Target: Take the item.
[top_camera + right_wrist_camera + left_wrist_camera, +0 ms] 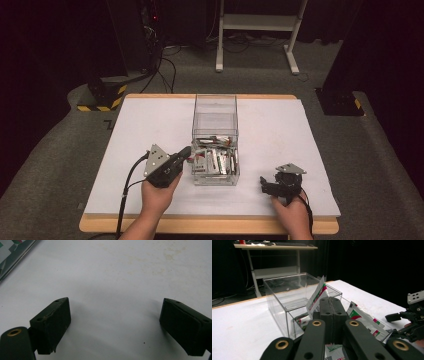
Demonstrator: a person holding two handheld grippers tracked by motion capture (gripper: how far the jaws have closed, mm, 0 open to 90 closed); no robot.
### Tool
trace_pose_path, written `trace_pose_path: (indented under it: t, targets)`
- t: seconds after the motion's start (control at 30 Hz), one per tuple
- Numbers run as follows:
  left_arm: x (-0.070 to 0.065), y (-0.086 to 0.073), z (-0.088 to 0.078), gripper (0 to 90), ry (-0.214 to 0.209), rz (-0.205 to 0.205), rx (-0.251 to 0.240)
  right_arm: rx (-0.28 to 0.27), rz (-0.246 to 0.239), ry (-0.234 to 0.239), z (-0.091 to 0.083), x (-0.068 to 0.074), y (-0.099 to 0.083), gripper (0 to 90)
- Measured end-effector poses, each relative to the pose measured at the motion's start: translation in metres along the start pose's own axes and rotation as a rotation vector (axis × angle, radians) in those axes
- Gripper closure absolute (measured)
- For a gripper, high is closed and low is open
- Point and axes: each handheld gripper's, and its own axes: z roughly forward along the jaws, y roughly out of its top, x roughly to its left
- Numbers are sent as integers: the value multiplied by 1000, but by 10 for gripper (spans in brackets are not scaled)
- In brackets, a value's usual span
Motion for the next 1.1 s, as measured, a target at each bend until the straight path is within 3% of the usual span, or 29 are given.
trace_pose_path:
  t: [1.1]
  targets:
    - [38,-10,-20,897,86,-23,20,-1,0,-3,0,0,0,102]
